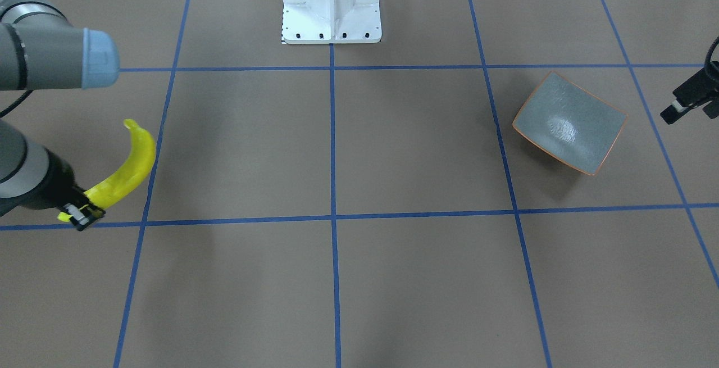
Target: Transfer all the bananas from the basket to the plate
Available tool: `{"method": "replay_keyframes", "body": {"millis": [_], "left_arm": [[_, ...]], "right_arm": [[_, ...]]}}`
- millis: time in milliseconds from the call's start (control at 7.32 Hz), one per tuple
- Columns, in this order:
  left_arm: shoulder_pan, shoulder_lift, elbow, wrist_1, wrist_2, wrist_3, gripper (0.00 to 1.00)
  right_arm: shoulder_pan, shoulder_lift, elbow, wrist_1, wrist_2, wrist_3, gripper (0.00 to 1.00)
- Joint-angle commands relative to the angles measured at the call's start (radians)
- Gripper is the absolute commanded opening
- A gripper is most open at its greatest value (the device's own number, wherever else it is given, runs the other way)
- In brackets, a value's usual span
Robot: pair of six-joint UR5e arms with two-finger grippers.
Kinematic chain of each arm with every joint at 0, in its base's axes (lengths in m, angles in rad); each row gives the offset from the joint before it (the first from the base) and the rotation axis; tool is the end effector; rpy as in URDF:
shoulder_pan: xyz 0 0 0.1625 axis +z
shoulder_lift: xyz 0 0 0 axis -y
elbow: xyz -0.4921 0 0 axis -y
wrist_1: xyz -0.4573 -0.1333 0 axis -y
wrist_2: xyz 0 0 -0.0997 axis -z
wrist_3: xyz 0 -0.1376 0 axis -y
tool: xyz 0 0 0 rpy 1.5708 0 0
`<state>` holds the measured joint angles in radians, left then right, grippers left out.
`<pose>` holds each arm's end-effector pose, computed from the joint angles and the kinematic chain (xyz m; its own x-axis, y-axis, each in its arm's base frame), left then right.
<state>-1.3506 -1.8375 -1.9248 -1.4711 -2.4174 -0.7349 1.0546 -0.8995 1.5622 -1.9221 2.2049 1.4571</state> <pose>0.1089 -0.6248 0.4007 0.5463 -0.1902 -0.8157 0.2384 0.9689 -0.0663 -0.3476 -0.7174 0.3414 0.5361 0.7595 0.3684 -0.5538 0.6458 -0.5256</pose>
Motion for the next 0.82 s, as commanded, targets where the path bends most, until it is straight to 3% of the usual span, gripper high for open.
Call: {"method": "replay_keyframes", "body": {"millis": [0, 273, 683], "left_arm": [[0.089, -0.083, 0.001, 0.002, 0.007, -0.150, 0.99], [0.142, -0.161, -0.002, 0.002, 0.018, -0.265, 0.99], [0.275, -0.248, -0.031, 0.005, 0.183, -0.403, 0.99]], "right_arm": [[-0.092, 0.124, 0.016, 0.006, 0.028, 0.262, 0.00], [-0.155, 0.221, 0.012, 0.008, 0.032, 0.437, 0.00], [-0.244, 0.347, -0.010, 0.008, 0.018, 0.699, 0.00]]}}
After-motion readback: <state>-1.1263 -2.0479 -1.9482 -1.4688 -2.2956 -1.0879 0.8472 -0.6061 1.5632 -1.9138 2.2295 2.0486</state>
